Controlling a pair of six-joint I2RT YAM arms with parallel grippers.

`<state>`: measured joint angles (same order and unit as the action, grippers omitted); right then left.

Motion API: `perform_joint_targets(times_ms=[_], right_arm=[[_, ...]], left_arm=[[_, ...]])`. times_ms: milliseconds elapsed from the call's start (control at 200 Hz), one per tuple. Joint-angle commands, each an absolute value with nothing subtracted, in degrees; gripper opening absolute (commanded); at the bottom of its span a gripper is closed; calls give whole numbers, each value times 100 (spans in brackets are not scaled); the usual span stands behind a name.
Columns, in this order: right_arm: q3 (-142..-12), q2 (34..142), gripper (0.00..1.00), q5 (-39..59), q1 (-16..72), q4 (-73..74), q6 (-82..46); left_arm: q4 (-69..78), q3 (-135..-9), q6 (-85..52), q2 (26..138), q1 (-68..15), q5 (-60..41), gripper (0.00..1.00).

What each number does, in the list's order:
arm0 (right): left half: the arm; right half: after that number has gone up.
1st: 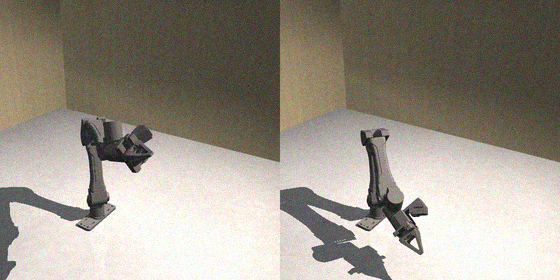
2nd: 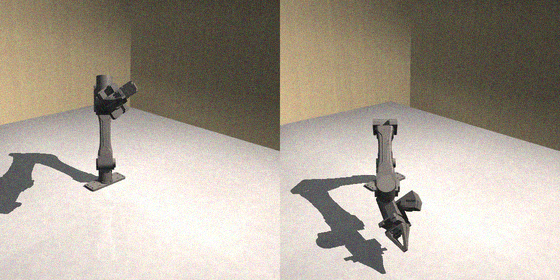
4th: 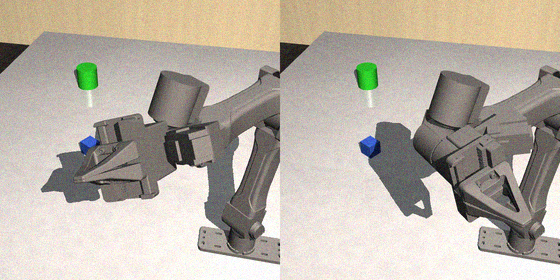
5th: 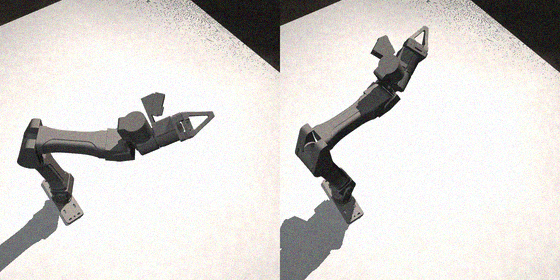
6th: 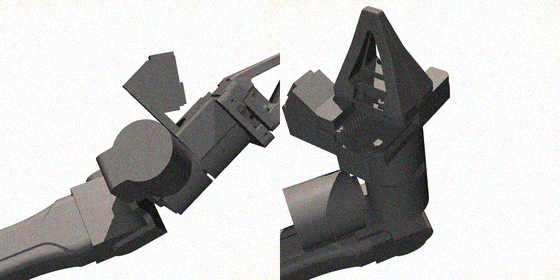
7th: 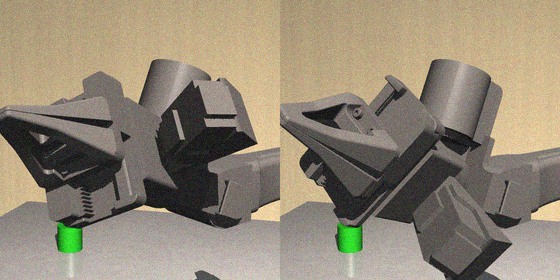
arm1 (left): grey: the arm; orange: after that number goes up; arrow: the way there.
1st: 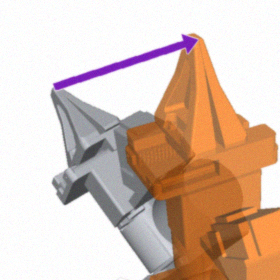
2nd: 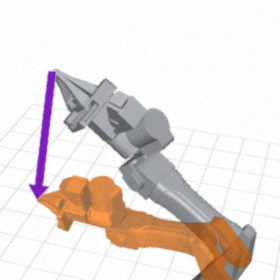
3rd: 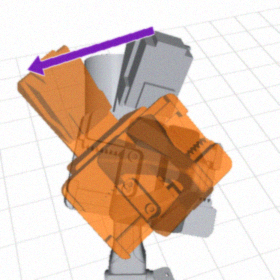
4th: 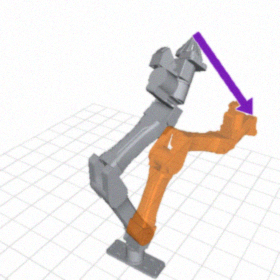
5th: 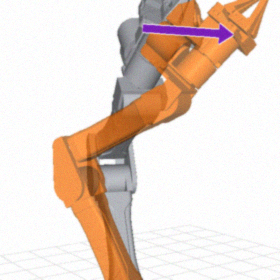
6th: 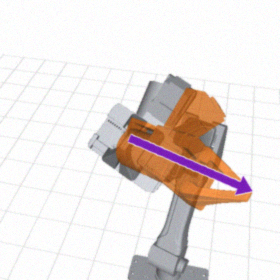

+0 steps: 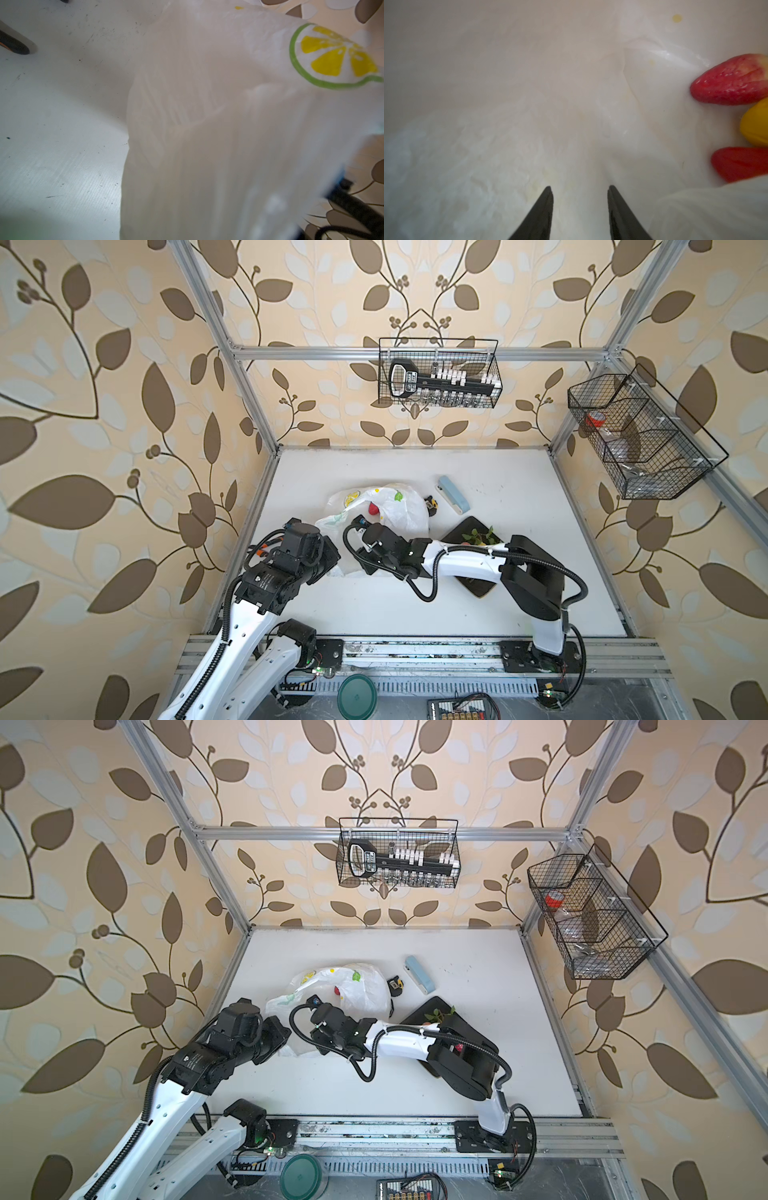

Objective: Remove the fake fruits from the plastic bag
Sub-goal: 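Open the right gripper and reach back into the bag, then grasp the red-yellow pear inside the bag with the right gripper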

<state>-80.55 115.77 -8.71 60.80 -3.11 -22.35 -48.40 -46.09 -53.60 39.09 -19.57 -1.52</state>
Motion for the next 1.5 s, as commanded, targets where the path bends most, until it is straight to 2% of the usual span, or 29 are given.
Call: perform_joint_targets(times_ms=[0,150,300,605,990,1340,1495], right_arm=[[-8729,12224,50,-988,5815,-836,-3188],[-9396,12718,55,-1435,5554,-1248,-3561],[-9433,12575,65,-2271,5228,-1766,-3570],[-9060,12270,71,-3024,5074,-2054,-3727],[-10086,13012,76,-4121,4940,-3137,-4615],[-10371,13543,69,-3136,4834,-2865,-4456],[-10259,13464,54,-2959,4833,-2611,-4222]], left_arm=[[-4977,-4863,-5201,3864,-2013,-252,0],[-5126,-4949,-5180,3818,-2013,-404,0],[-5292,-4957,-5162,3790,-2014,-701,0],[-5440,-4764,-5133,3638,-2014,-841,0],[-5500,-4747,-5186,3612,-2017,-798,0],[-5417,-4746,-5189,3682,-2016,-744,0],[-5329,-4746,-5177,3743,-2013,-720,0]])
